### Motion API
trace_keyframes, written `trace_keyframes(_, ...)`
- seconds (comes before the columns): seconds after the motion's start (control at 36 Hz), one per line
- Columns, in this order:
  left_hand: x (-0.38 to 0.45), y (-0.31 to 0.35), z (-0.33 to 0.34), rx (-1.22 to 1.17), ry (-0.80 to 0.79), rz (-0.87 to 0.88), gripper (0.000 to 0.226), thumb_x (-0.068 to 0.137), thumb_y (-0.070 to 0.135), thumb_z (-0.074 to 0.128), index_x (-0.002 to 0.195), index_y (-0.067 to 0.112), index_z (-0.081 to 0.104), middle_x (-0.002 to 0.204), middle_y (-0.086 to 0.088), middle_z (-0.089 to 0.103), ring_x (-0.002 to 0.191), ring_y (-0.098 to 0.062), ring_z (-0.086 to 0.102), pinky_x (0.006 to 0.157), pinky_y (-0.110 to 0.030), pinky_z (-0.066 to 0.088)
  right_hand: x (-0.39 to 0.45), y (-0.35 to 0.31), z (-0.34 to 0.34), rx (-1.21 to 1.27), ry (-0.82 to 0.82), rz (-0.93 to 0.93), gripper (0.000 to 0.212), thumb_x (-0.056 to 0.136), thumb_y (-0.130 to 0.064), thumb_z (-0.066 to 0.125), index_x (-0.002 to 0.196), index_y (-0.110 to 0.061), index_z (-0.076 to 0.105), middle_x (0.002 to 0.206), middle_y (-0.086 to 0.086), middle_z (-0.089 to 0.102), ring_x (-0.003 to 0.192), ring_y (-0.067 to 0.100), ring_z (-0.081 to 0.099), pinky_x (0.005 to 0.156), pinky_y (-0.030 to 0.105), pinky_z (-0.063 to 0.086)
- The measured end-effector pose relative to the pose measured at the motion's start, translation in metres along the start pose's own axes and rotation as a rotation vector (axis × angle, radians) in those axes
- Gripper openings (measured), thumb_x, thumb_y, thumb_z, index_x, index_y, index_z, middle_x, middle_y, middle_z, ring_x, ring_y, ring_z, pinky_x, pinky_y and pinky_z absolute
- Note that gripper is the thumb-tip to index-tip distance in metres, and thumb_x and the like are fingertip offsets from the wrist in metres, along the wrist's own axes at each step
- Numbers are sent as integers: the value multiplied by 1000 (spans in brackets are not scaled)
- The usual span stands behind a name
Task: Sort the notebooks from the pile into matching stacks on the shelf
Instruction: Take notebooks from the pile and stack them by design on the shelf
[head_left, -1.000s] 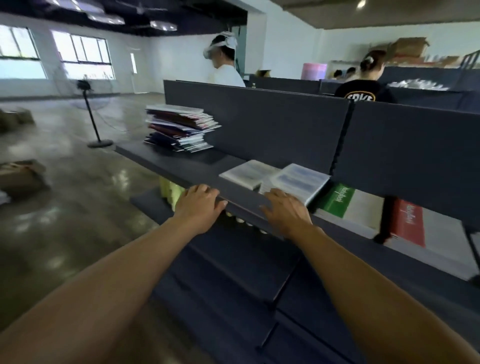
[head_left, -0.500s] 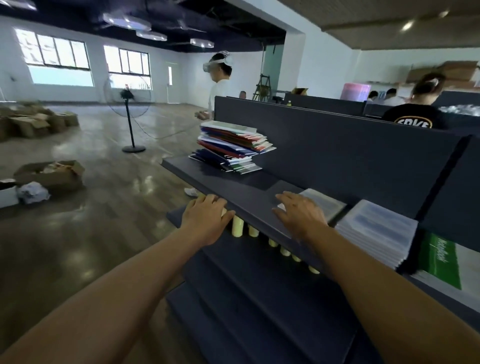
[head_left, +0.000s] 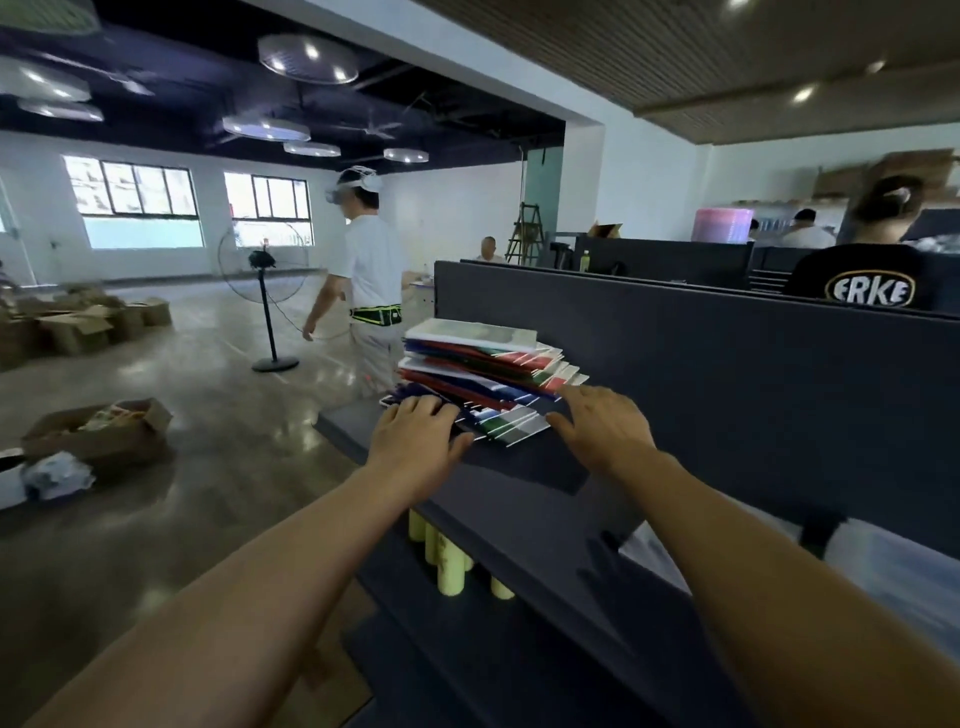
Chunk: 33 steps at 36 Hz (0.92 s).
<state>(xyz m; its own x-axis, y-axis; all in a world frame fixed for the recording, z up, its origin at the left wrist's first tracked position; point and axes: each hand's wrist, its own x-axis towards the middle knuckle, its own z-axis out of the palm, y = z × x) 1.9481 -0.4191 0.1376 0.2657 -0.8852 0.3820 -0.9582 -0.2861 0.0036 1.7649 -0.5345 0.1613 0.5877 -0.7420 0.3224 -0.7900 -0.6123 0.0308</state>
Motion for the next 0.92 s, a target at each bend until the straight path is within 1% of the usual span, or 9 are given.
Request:
trace_keyframes(0.14, 41, -20, 9, -2, 53, -1, 47, 97, 45, 43, 138, 23, 41, 140, -1, 44, 131, -23, 38, 108, -37, 28, 43, -15, 6, -39, 29, -24, 43, 99, -44, 35, 133, -19, 44, 134, 6, 53, 121, 27, 49, 96, 37, 38)
trace_keyframes(0.25, 74, -40, 16, -27, 93, -8, 50, 95, 42, 47, 141, 24, 37, 144, -1, 39, 134, -24, 34, 108, -38, 26, 76, -31, 8, -54, 47, -10, 43, 100, -42, 35, 135, -18, 43, 135, 6, 52, 122, 27, 47, 99, 38, 37)
trace_keyframes(0.39, 115, -62, 21, -93, 101, 44, 55, 94, 35, 51, 144, 21, 33, 147, -6, 35, 135, -28, 31, 109, -42, 28, 117, -48, 16, 39, 44, 116, 48, 101, -43, 32, 140, -16, 38, 139, 8, 47, 124, 32, 45, 99, 41, 37)
trace_keyframes(0.47, 136, -70, 27, -76, 119, 100, 54, 96, 38, 46, 145, 20, 31, 148, -6, 33, 136, -27, 29, 109, -40, 27, 137, -55, 24, 60, 3, 170, 52, 100, -45, 31, 143, -17, 33, 141, 9, 44, 123, 33, 45, 96, 41, 38)
trace_keyframes(0.58, 155, -75, 36, -85, 137, 154, 53, 99, 45, 38, 146, 22, 31, 149, -5, 33, 138, -25, 27, 111, -39, 22, 152, -62, 34, 38, -33, 227, 62, 97, -57, 28, 147, -19, 27, 148, 6, 35, 127, 32, 42, 100, 44, 36)
trace_keyframes(0.69, 166, -77, 43, -94, 108, 191, 52, 100, 46, 35, 146, 21, 30, 150, -6, 32, 137, -26, 27, 112, -42, 22, 160, -64, 39, 6, -64, 269, 65, 96, -58, 30, 149, -21, 23, 152, 6, 29, 131, 33, 38, 103, 46, 33)
trace_keyframes(0.78, 170, -78, 43, -108, 110, 203, 49, 100, 45, 34, 144, 22, 32, 149, -5, 34, 137, -26, 28, 111, -42, 21, 161, -64, 38, -38, -56, 274, 61, 96, -51, 40, 146, -19, 26, 146, 7, 38, 127, 33, 40, 101, 44, 34)
trace_keyframes(0.86, 172, -77, 42, -113, 103, 206, 48, 100, 45, 33, 143, 24, 32, 149, -5, 33, 137, -25, 27, 112, -42, 20, 158, -64, 36, -88, -5, 274, 50, 94, -29, 47, 141, -17, 32, 137, 7, 47, 121, 32, 43, 96, 41, 36)
trace_keyframes(0.92, 172, -76, 43, -114, 107, 212, 48, 100, 46, 34, 143, 24, 32, 149, -5, 33, 137, -26, 27, 112, -42, 20, 155, -64, 36, -133, 45, 262, 49, 91, -17, 51, 138, -16, 36, 133, 7, 50, 117, 30, 44, 94, 38, 38)
